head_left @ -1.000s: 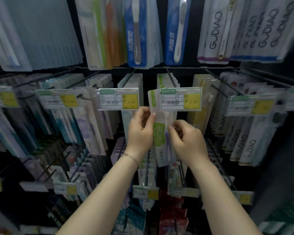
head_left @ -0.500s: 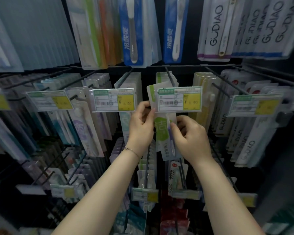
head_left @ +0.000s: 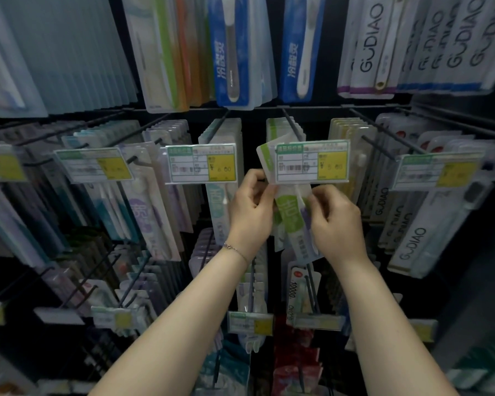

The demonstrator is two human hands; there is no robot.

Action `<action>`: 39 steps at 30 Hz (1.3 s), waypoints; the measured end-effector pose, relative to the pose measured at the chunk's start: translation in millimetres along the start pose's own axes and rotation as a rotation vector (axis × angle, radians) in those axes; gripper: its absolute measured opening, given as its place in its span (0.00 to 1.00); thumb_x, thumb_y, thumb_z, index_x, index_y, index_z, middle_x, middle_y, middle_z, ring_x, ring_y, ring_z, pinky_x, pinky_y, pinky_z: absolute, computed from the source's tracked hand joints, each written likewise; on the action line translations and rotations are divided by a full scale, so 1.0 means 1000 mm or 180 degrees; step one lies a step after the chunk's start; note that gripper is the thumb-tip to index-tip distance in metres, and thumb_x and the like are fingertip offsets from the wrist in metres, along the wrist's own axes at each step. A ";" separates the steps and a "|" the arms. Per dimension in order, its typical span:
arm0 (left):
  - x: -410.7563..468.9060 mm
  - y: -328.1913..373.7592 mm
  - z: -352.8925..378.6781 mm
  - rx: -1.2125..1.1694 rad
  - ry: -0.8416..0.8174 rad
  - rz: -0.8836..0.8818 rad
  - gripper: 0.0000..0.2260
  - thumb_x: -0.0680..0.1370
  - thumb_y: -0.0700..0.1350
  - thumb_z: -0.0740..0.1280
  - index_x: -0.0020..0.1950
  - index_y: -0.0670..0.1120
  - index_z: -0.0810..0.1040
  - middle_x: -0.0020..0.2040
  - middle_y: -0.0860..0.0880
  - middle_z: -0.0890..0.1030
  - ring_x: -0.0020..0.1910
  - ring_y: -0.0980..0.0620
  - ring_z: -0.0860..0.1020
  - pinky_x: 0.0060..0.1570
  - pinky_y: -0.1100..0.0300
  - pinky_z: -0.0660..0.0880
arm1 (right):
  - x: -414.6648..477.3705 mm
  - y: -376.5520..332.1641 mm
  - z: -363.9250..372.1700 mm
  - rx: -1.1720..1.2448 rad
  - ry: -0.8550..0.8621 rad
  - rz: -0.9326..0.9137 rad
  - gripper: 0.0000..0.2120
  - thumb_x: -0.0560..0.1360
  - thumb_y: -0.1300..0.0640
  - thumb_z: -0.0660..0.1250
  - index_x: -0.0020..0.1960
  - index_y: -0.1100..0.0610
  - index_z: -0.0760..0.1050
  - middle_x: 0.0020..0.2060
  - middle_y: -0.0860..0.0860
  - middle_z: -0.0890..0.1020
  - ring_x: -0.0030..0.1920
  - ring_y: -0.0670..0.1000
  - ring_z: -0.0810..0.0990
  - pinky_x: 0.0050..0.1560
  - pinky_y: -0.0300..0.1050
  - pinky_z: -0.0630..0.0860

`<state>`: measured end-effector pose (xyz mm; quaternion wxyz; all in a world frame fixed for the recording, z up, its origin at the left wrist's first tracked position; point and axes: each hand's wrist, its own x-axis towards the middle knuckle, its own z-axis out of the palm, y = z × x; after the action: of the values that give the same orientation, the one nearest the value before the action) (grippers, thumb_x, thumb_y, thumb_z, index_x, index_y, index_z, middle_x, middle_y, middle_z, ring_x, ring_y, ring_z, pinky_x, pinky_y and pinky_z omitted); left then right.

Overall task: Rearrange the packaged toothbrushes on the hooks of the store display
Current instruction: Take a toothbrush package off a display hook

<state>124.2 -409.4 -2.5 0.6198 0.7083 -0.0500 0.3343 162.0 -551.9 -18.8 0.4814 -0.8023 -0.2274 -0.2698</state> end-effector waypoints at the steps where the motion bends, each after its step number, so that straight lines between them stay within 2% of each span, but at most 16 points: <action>1: 0.000 0.000 0.000 0.0003 -0.0025 0.0028 0.06 0.78 0.49 0.64 0.50 0.61 0.77 0.53 0.52 0.84 0.54 0.49 0.83 0.54 0.39 0.80 | 0.000 0.000 0.001 0.0048 -0.0023 0.0044 0.04 0.80 0.61 0.63 0.49 0.55 0.76 0.44 0.51 0.80 0.42 0.44 0.77 0.40 0.26 0.67; 3: 0.000 -0.001 -0.001 0.0011 -0.0052 0.0034 0.05 0.79 0.49 0.64 0.52 0.57 0.77 0.53 0.51 0.84 0.54 0.49 0.83 0.54 0.38 0.80 | 0.000 0.001 0.003 0.0135 -0.0046 0.0096 0.05 0.81 0.60 0.62 0.48 0.53 0.74 0.44 0.51 0.79 0.42 0.42 0.76 0.40 0.27 0.67; 6: 0.001 -0.001 -0.002 0.0042 -0.0060 -0.0035 0.06 0.79 0.50 0.64 0.54 0.55 0.77 0.53 0.51 0.84 0.54 0.49 0.83 0.54 0.38 0.80 | 0.001 0.001 0.003 0.0171 -0.0067 0.0129 0.05 0.82 0.59 0.61 0.48 0.54 0.73 0.44 0.51 0.79 0.43 0.46 0.77 0.41 0.32 0.69; 9: 0.002 -0.002 0.000 0.0023 -0.0093 -0.0112 0.03 0.81 0.45 0.65 0.53 0.53 0.77 0.52 0.50 0.85 0.53 0.49 0.83 0.54 0.39 0.79 | 0.004 0.002 0.001 0.0144 -0.0105 0.0202 0.05 0.82 0.56 0.61 0.49 0.55 0.74 0.44 0.51 0.79 0.44 0.48 0.77 0.40 0.36 0.69; 12: 0.003 -0.001 0.003 0.0054 -0.0135 -0.0146 0.08 0.82 0.41 0.65 0.49 0.56 0.75 0.49 0.51 0.85 0.50 0.52 0.83 0.51 0.48 0.80 | 0.009 0.005 -0.003 0.0036 -0.0055 0.0300 0.07 0.82 0.54 0.60 0.50 0.56 0.75 0.45 0.52 0.80 0.45 0.50 0.77 0.41 0.42 0.67; 16: 0.003 0.003 0.005 0.0089 -0.0176 -0.0127 0.09 0.82 0.39 0.64 0.49 0.55 0.73 0.47 0.55 0.83 0.45 0.61 0.81 0.44 0.62 0.77 | 0.013 0.008 -0.006 0.0009 -0.0082 0.0395 0.11 0.82 0.51 0.60 0.50 0.57 0.76 0.43 0.53 0.80 0.44 0.52 0.78 0.40 0.44 0.66; 21: 0.002 0.007 0.007 0.0076 -0.0234 -0.0120 0.11 0.82 0.38 0.63 0.50 0.56 0.73 0.49 0.55 0.82 0.45 0.64 0.81 0.40 0.68 0.74 | 0.014 0.003 -0.012 -0.0022 -0.0086 0.0473 0.11 0.82 0.52 0.60 0.52 0.59 0.76 0.45 0.53 0.79 0.46 0.52 0.77 0.42 0.44 0.66; 23: 0.001 0.008 0.010 0.0116 -0.0266 -0.0123 0.08 0.82 0.38 0.63 0.53 0.51 0.74 0.49 0.53 0.82 0.45 0.63 0.81 0.38 0.69 0.74 | 0.017 0.004 -0.016 -0.0036 -0.0110 0.0518 0.11 0.82 0.51 0.60 0.50 0.58 0.75 0.44 0.53 0.79 0.46 0.53 0.77 0.43 0.45 0.66; 25: 0.001 0.007 0.013 0.0173 -0.0265 -0.0124 0.05 0.82 0.38 0.63 0.57 0.42 0.75 0.50 0.49 0.84 0.46 0.58 0.83 0.37 0.69 0.74 | 0.020 0.005 -0.019 -0.0014 -0.0137 0.0587 0.10 0.82 0.51 0.61 0.51 0.57 0.76 0.44 0.53 0.80 0.46 0.53 0.77 0.44 0.46 0.67; 27: 0.002 0.005 0.014 0.0270 -0.0229 -0.0108 0.08 0.82 0.40 0.64 0.60 0.39 0.75 0.50 0.47 0.85 0.47 0.51 0.84 0.37 0.65 0.75 | 0.021 0.005 -0.019 0.0023 -0.0200 0.0652 0.10 0.82 0.50 0.60 0.51 0.56 0.75 0.44 0.51 0.80 0.46 0.52 0.77 0.44 0.46 0.68; 30: 0.004 0.006 0.012 0.0435 -0.0120 -0.0099 0.07 0.82 0.39 0.64 0.59 0.38 0.74 0.50 0.44 0.84 0.46 0.43 0.82 0.40 0.52 0.78 | 0.021 0.003 -0.017 0.0161 -0.0354 0.0759 0.10 0.83 0.50 0.59 0.51 0.55 0.74 0.42 0.49 0.78 0.43 0.48 0.75 0.39 0.44 0.68; 33: 0.008 0.008 0.008 0.0464 -0.0154 -0.0041 0.06 0.82 0.39 0.64 0.58 0.41 0.75 0.51 0.46 0.84 0.50 0.49 0.83 0.51 0.47 0.81 | 0.020 0.002 -0.012 0.0275 -0.0402 0.0846 0.10 0.83 0.50 0.58 0.50 0.56 0.73 0.40 0.48 0.77 0.40 0.46 0.74 0.38 0.39 0.68; 37: 0.013 0.012 0.008 0.0879 -0.0283 0.0028 0.09 0.82 0.41 0.64 0.60 0.44 0.79 0.53 0.52 0.84 0.49 0.62 0.79 0.54 0.60 0.77 | 0.012 0.003 -0.003 0.0326 -0.0346 0.0966 0.11 0.84 0.51 0.57 0.48 0.56 0.72 0.38 0.47 0.76 0.38 0.44 0.73 0.34 0.35 0.66; 39: 0.015 0.011 0.005 0.0912 -0.0181 -0.0041 0.09 0.81 0.41 0.65 0.60 0.43 0.79 0.54 0.50 0.84 0.50 0.60 0.79 0.56 0.58 0.77 | 0.006 0.002 0.000 0.0449 -0.0304 0.0943 0.10 0.83 0.52 0.58 0.47 0.55 0.72 0.38 0.47 0.76 0.38 0.41 0.73 0.31 0.30 0.66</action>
<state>132.5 -411.7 14.6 0.5128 0.7990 -0.0148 0.3138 168.0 -551.8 -16.3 0.5596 -0.8033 -0.1477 -0.1408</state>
